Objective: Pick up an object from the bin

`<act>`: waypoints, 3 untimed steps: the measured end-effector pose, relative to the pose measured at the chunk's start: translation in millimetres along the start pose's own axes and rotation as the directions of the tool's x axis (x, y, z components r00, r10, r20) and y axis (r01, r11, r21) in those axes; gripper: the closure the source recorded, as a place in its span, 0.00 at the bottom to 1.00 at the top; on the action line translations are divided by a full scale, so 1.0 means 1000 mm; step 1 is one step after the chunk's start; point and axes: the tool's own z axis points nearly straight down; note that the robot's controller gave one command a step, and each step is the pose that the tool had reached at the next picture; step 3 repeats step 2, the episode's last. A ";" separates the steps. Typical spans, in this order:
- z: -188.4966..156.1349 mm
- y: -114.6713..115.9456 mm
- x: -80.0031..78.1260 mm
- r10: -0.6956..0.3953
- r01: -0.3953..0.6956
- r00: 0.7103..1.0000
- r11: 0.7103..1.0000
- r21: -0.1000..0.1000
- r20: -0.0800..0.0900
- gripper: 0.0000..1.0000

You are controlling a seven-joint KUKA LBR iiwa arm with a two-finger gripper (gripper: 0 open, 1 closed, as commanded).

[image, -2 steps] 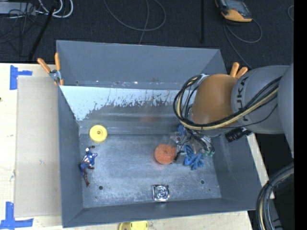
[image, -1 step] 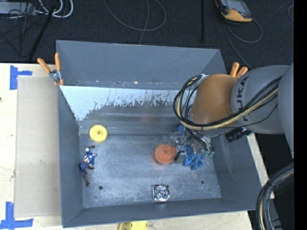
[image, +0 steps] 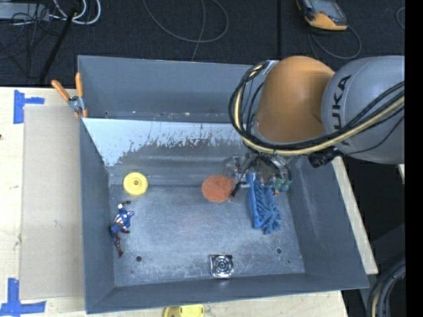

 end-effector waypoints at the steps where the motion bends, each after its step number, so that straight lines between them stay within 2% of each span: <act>1: 0.000 0.000 0.000 0.000 0.000 1.000 1.000 0.000 0.000 1.00; 2: -0.130 -0.004 0.038 -0.001 0.001 1.000 1.000 0.001 0.001 1.00; 3: -0.130 -0.004 0.038 -0.001 0.001 1.000 1.000 0.001 0.001 1.00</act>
Offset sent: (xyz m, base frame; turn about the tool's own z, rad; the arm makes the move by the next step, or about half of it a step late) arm -0.0383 -0.0078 0.1301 -0.0022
